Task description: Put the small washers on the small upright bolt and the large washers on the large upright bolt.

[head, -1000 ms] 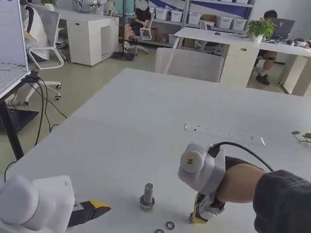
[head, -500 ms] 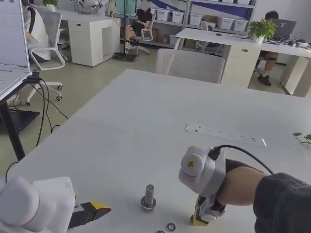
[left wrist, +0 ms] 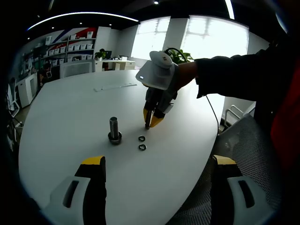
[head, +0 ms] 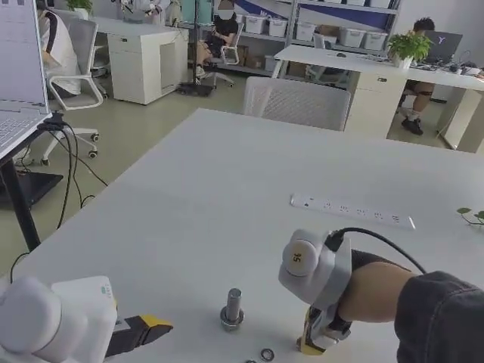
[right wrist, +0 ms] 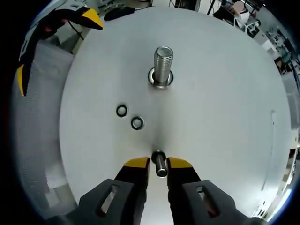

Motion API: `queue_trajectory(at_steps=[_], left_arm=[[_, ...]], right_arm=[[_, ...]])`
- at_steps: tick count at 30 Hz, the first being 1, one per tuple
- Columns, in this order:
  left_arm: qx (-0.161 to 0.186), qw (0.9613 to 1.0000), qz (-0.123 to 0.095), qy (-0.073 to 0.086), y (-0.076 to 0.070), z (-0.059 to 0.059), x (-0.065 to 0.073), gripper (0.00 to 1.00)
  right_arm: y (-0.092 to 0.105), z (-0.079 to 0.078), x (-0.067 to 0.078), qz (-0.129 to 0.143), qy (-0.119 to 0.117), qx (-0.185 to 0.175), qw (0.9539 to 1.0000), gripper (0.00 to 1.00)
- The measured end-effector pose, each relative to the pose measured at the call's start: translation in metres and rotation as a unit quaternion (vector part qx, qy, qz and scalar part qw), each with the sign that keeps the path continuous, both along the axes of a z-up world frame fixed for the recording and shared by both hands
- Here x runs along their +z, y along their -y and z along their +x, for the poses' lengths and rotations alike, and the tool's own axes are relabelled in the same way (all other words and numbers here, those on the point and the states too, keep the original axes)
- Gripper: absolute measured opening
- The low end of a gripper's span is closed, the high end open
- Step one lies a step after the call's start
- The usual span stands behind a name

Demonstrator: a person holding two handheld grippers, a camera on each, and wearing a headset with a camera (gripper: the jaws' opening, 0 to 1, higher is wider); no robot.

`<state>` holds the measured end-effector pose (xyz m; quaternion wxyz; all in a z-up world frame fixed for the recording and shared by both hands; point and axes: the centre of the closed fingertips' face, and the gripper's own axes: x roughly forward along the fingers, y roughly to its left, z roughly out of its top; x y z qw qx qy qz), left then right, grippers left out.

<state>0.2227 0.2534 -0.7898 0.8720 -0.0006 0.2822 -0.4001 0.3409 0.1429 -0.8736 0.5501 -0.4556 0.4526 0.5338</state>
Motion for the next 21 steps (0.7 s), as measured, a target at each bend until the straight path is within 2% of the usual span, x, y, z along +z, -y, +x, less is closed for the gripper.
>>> queue_trajectory(at_steps=[21], left_arm=[[-0.003,1.0,0.001,0.003,0.002,0.0,0.001,0.93]], right_arm=[[0.01,0.004,0.01,0.013,0.007,-0.017,0.9998,0.23]])
